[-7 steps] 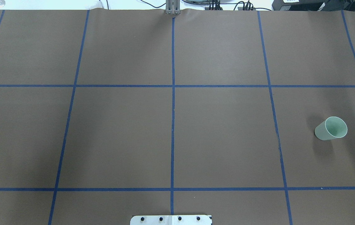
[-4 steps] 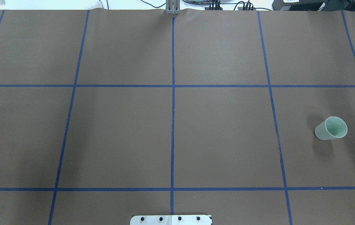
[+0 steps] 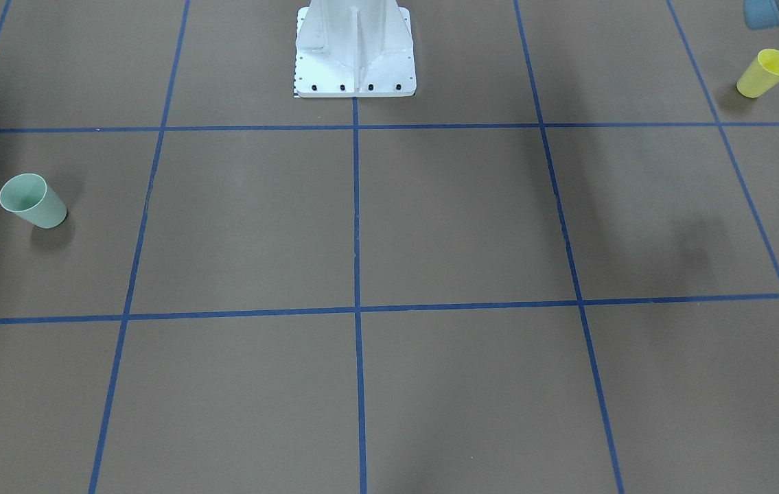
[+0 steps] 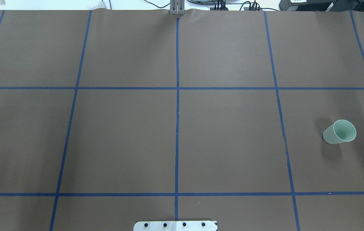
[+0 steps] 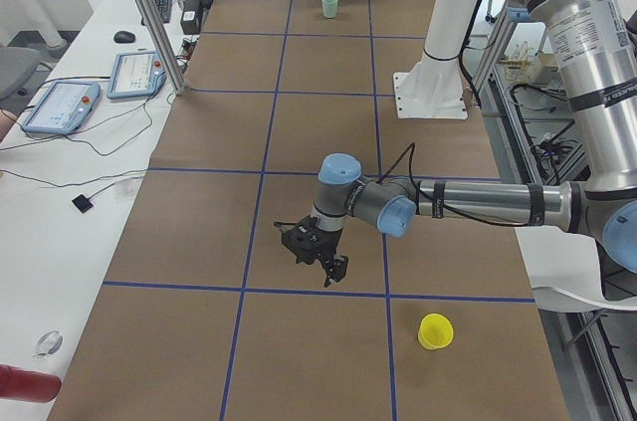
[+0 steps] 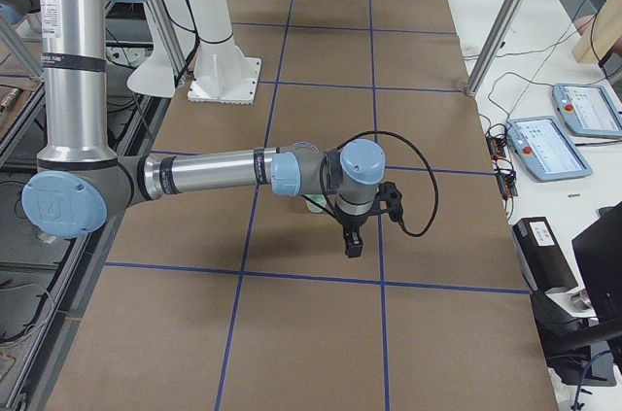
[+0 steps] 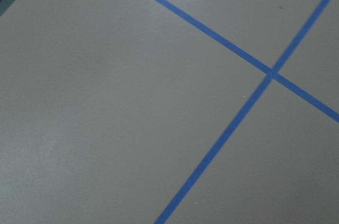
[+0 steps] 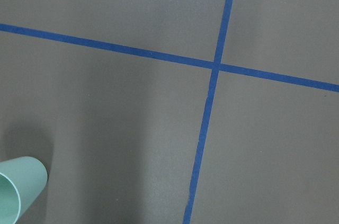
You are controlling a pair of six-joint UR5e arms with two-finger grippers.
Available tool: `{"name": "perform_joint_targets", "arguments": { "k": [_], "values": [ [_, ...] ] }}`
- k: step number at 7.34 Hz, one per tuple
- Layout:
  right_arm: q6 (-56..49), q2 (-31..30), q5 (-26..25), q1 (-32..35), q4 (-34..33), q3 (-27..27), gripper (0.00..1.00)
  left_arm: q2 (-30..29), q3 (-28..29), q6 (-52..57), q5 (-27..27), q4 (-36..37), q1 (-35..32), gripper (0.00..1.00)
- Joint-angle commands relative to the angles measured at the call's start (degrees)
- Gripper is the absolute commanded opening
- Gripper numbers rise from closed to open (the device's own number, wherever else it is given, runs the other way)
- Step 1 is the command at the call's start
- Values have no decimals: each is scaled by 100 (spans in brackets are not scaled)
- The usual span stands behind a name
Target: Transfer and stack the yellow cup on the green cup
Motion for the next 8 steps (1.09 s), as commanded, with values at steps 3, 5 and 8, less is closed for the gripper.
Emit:
{"name": "perform_joint_targets", "arguments": {
  "k": [3,5,8],
  "values": [
    [35,-72,56,-15,380,20,99,255,-505,-2868,1492,2157,1654,99],
    [27,-81,345,-15,407,64,99,255,-737,-4228,1475,3227,2461,99],
    [9,-325,407,-15,407,264,99,176,-649,-6076,1273,4150,3509,99]
  ]
}}
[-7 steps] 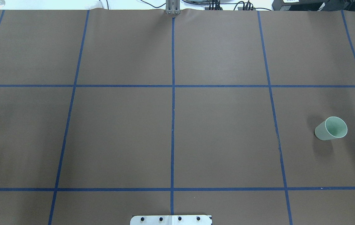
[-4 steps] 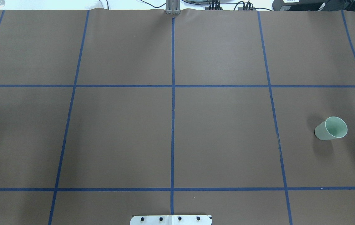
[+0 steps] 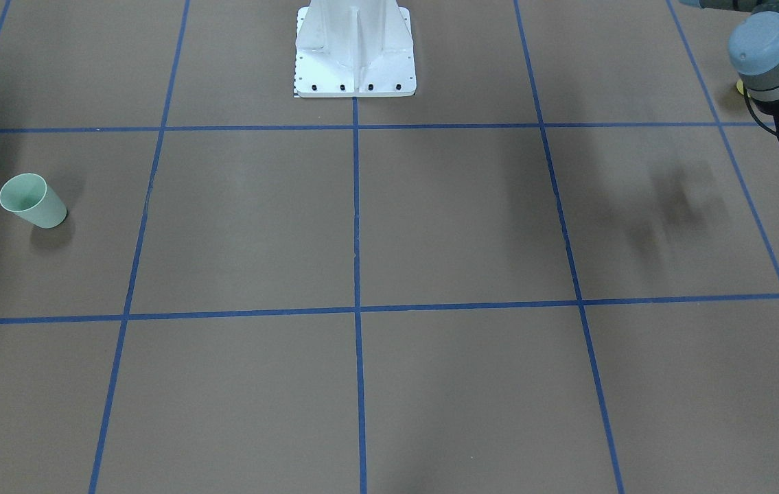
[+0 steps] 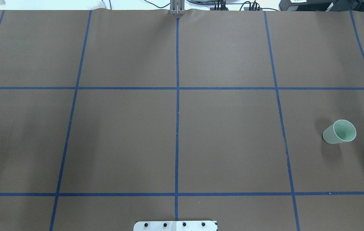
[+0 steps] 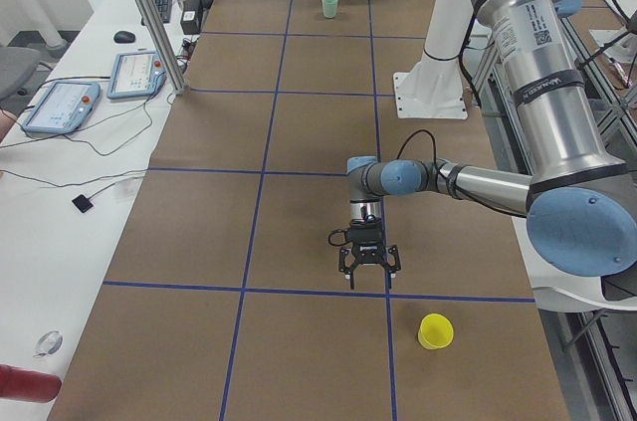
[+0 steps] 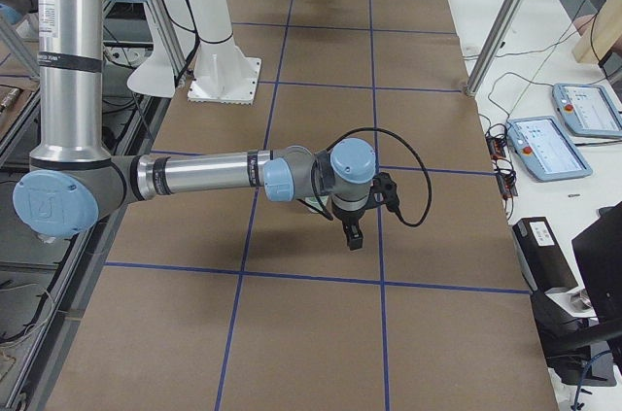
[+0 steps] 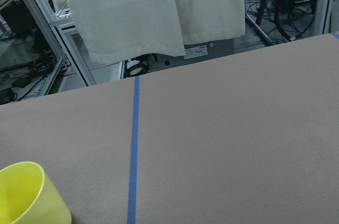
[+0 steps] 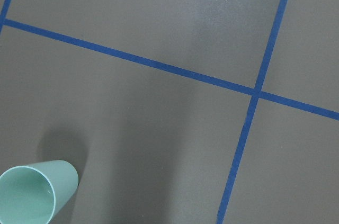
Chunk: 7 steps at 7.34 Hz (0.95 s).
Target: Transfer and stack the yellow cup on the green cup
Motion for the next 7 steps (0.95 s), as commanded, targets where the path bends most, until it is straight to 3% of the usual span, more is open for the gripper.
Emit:
{"name": "perform_joint_targets", "arguments": {
  "k": [1,3,7],
  "values": [
    [-4,-212,63,0,1,178,100,-161,323,-1223,-111,372,618,99],
    [-22,-230,107,-9,-8,187,100,-259,737,-1684,-584,522,988,98],
    [-22,-248,107,-9,-26,248,99,-189,923,-2448,-691,732,1279,97]
  ]
}}
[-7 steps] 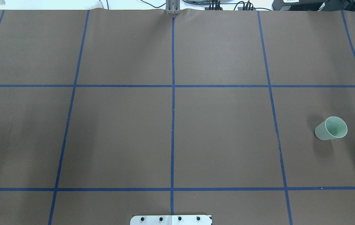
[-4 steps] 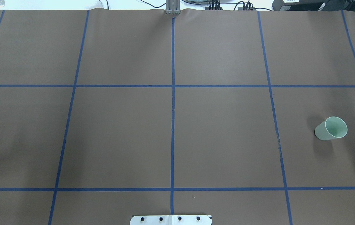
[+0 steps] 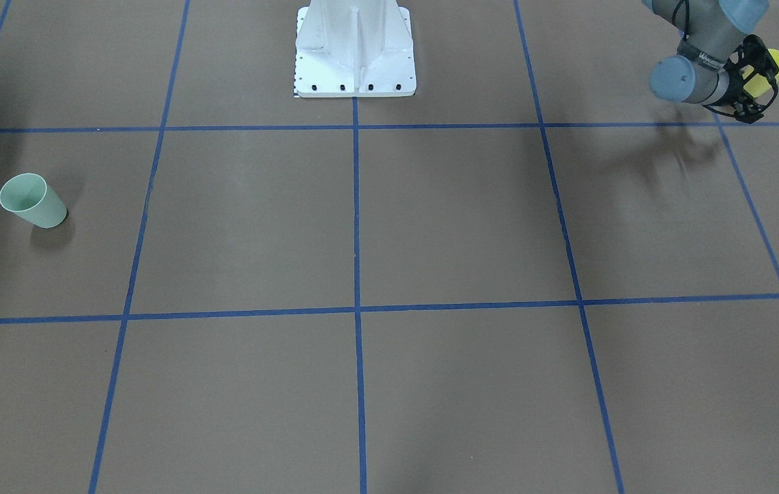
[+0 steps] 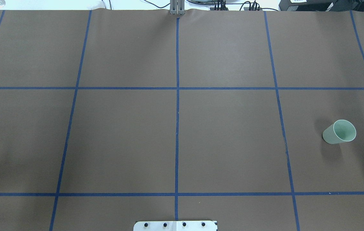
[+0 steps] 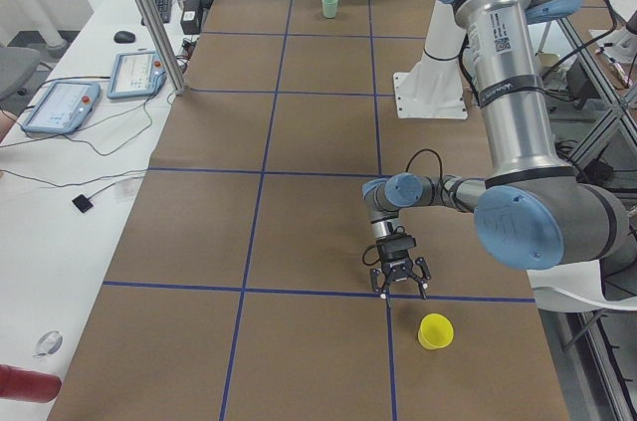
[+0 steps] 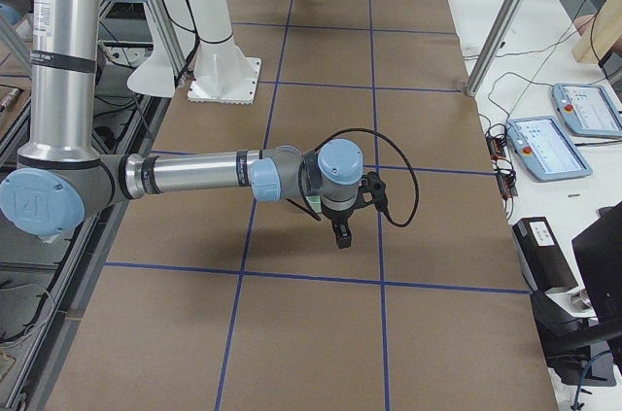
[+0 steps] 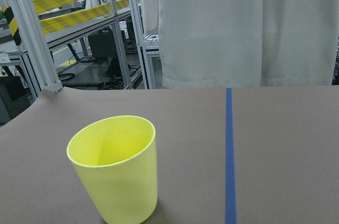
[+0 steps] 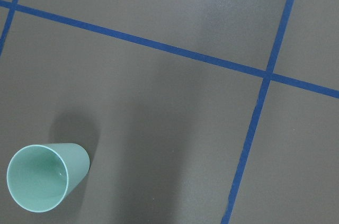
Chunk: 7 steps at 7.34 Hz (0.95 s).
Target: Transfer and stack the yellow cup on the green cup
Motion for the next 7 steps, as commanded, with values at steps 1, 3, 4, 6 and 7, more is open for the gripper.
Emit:
{"name": "perform_joint_targets", "arguments": {
  "k": [1,3,4,6,7],
  "values": [
    [0,-16,44,0,-4,37,99,21,214,-311,-84,30,167,97],
    [-9,-33,71,-26,-4,38,99,30,355,-347,-278,30,290,95],
    [-9,-59,71,-27,-4,46,100,21,425,-356,-322,22,325,95],
    [-9,-95,71,-44,-4,64,99,21,592,-356,-426,-31,413,95],
    [-9,-95,79,-44,-4,64,99,21,602,-373,-471,-40,501,95]
  ]
}}
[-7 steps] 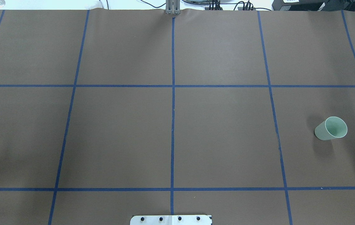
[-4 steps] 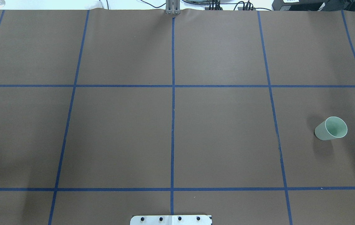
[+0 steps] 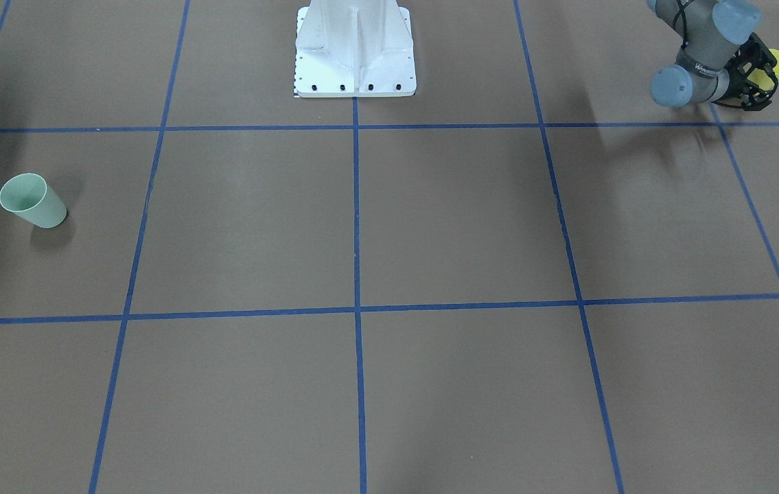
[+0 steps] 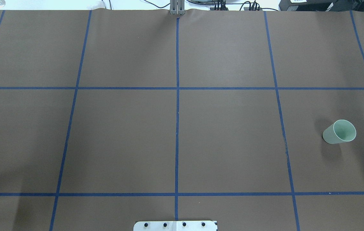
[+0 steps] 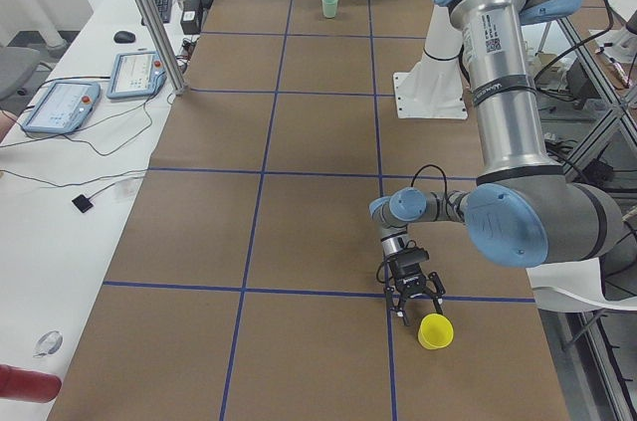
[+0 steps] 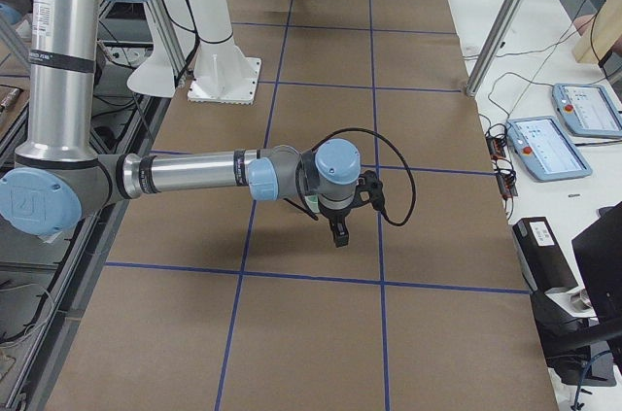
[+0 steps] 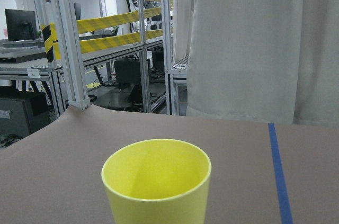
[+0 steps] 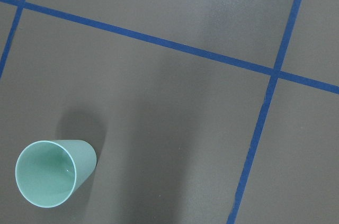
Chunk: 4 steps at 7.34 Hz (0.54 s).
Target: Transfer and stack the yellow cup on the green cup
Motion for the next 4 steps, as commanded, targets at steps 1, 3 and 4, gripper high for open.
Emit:
{"name": "perform_joint_targets", "arguments": {
  "k": [1,3,4],
  "values": [
    [0,-16,5,-6,0,4,99,-3,147,-4,-90,-39,124,95],
    [0,-43,5,-6,0,4,100,-3,446,-12,-195,-319,247,95],
    [-9,-69,5,-6,0,12,100,-3,473,-12,-195,-329,265,95]
  ]
}}
